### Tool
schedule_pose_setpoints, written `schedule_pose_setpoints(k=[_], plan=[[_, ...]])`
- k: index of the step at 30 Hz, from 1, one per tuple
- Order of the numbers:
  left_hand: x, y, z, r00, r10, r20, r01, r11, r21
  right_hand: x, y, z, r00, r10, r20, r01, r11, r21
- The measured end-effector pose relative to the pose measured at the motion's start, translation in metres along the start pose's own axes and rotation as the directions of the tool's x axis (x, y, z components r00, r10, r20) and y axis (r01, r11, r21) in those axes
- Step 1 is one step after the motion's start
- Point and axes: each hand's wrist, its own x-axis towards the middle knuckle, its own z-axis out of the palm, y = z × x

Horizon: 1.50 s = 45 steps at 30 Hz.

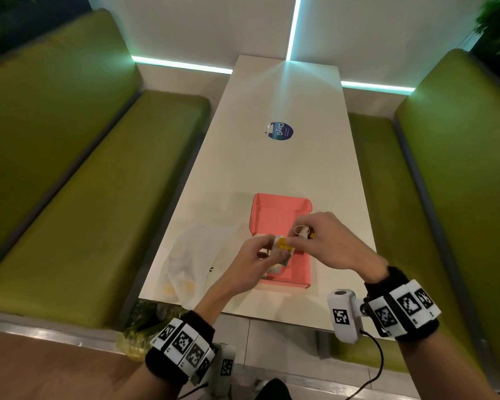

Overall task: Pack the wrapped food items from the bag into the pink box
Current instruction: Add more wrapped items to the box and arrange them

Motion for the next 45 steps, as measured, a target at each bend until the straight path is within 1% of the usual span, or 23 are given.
schedule_pose_setpoints(k=[5,8,11,13,14,16,18,20,23,26,29,31,33,34,38,40,45], plan=[[0.002,-0.004,0.001,1.000,-0.006,-0.002,0.006,1.000,0.025,-0.001,0.005,0.005,0.999,0.007,-0.054,-0.008,1.000,-0.015],[0.003,-0.010,0.003,0.999,0.001,-0.047,0.001,1.000,0.027,-0.002,0.009,0.013,0.997,0.013,-0.075,-0.016,0.999,-0.033],[0.000,-0.019,0.007,0.998,-0.015,-0.058,0.019,0.997,0.078,-0.003,0.013,0.022,0.999,0.014,-0.045,-0.021,0.987,-0.159],[-0.005,-0.029,0.006,0.997,-0.029,-0.073,0.042,0.981,0.191,-0.002,0.020,0.030,0.999,0.018,-0.034,-0.026,0.972,-0.233],[-0.008,-0.037,0.004,0.995,-0.028,-0.095,0.053,0.959,0.278,-0.002,0.025,0.035,0.999,0.019,-0.025,-0.025,0.965,-0.262],[-0.017,-0.048,0.001,0.987,-0.028,-0.159,0.097,0.888,0.449,0.000,0.036,0.048,1.000,0.031,0.002,-0.029,0.946,-0.324],[-0.025,-0.056,-0.001,0.978,-0.036,-0.207,0.149,0.814,0.561,0.002,0.045,0.063,0.997,0.063,0.038,-0.044,0.926,-0.375],[-0.031,-0.059,0.000,0.975,-0.034,-0.219,0.169,0.753,0.636,0.005,0.053,0.076,0.994,0.083,0.074,-0.047,0.917,-0.395],[-0.036,-0.064,0.003,0.983,0.019,-0.185,0.124,0.672,0.730,0.012,0.062,0.089,0.986,0.099,0.132,-0.044,0.929,-0.368],[-0.036,-0.067,0.006,0.991,0.063,-0.115,0.057,0.582,0.811,0.022,0.067,0.096,0.968,0.143,0.208,-0.068,0.942,-0.329],[-0.032,-0.071,0.012,0.999,0.049,-0.018,-0.010,0.519,0.855,0.034,0.070,0.099,0.949,0.154,0.276,-0.068,0.952,-0.297],[-0.028,-0.076,0.016,0.997,0.026,0.075,-0.078,0.471,0.878,0.039,0.070,0.102,0.948,0.142,0.284,-0.057,0.956,-0.289],[-0.024,-0.084,0.021,0.987,-0.008,0.159,-0.142,0.399,0.906,0.043,0.071,0.105,0.959,0.144,0.246,-0.068,0.953,-0.295],[-0.023,-0.087,0.024,0.984,-0.033,0.176,-0.152,0.370,0.917,0.044,0.072,0.107,0.963,0.156,0.220,-0.085,0.950,-0.301],[-0.021,-0.092,0.028,0.978,-0.090,0.188,-0.155,0.291,0.944,0.045,0.077,0.115,0.972,0.193,0.133,-0.136,0.927,-0.349],[-0.020,-0.094,0.029,0.978,-0.093,0.188,-0.157,0.274,0.949,0.043,0.078,0.117,0.979,0.183,0.091,-0.137,0.919,-0.371],[-0.021,-0.097,0.033,0.981,-0.083,0.175,-0.148,0.263,0.954,0.035,0.077,0.123,0.992,0.123,-0.016,-0.120,0.910,-0.397]])
